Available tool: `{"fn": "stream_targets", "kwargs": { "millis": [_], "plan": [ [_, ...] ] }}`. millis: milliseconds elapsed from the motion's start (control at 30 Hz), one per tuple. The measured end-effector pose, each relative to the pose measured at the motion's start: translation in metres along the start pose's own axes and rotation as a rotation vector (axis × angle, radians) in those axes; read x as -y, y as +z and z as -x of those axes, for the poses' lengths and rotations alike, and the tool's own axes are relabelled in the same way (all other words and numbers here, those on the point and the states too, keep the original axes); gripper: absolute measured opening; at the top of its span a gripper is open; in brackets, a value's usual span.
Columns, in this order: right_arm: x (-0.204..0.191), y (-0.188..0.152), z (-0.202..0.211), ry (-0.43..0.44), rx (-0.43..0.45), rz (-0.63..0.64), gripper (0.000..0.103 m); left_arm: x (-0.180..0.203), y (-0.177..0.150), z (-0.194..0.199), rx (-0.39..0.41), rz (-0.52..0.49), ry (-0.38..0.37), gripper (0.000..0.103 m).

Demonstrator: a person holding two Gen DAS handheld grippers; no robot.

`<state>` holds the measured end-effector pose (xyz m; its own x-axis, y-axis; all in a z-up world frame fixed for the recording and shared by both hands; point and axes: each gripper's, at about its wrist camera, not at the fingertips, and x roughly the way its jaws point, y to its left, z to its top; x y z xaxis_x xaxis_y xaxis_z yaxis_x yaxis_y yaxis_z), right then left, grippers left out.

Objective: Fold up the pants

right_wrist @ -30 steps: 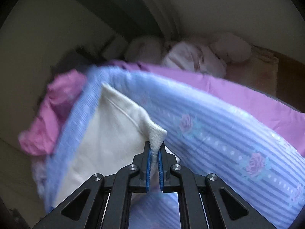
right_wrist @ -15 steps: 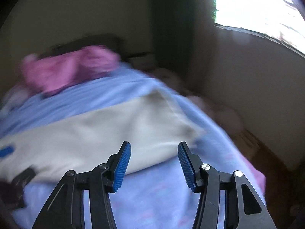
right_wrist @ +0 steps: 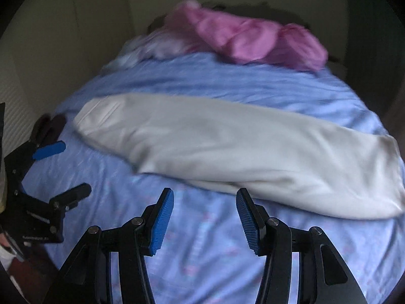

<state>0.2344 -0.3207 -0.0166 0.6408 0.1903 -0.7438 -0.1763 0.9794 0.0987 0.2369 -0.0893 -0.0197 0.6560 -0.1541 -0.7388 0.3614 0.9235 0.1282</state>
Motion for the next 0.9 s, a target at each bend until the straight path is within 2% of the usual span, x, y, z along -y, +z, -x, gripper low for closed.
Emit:
{"fn": "stream_targets", "kwargs": {
  "millis": [233, 333, 433, 633, 767, 900],
  "plan": [
    [-0.070, 0.002, -0.057, 0.087, -0.119, 0.051, 0.053, -0.043, -0.026, -0.014, 0.008, 0.024, 0.026, 0.097],
    [-0.094, -0.001, -0.085, 0.125, -0.171, 0.085, 0.052, -0.054, -0.029, -0.029, -0.018, 0.042, 0.014, 0.097],
    [-0.113, -0.003, -0.105, 0.114, -0.175, 0.129, 0.052, -0.059, -0.033, -0.039, -0.032, 0.056, 0.026, 0.097],
    [-0.115, -0.002, -0.139, 0.095, -0.215, 0.081, 0.051, -0.062, -0.030, -0.038, -0.018, 0.071, 0.002, 0.097],
    [-0.110, 0.001, -0.151, 0.123, -0.224, 0.044, 0.051, -0.064, -0.029, -0.037, -0.013, 0.084, 0.000, 0.097],
    [-0.116, 0.015, -0.146, 0.132, -0.174, 0.052, 0.051, -0.065, -0.028, -0.036, -0.010, 0.100, -0.005, 0.097]
  ]
}}
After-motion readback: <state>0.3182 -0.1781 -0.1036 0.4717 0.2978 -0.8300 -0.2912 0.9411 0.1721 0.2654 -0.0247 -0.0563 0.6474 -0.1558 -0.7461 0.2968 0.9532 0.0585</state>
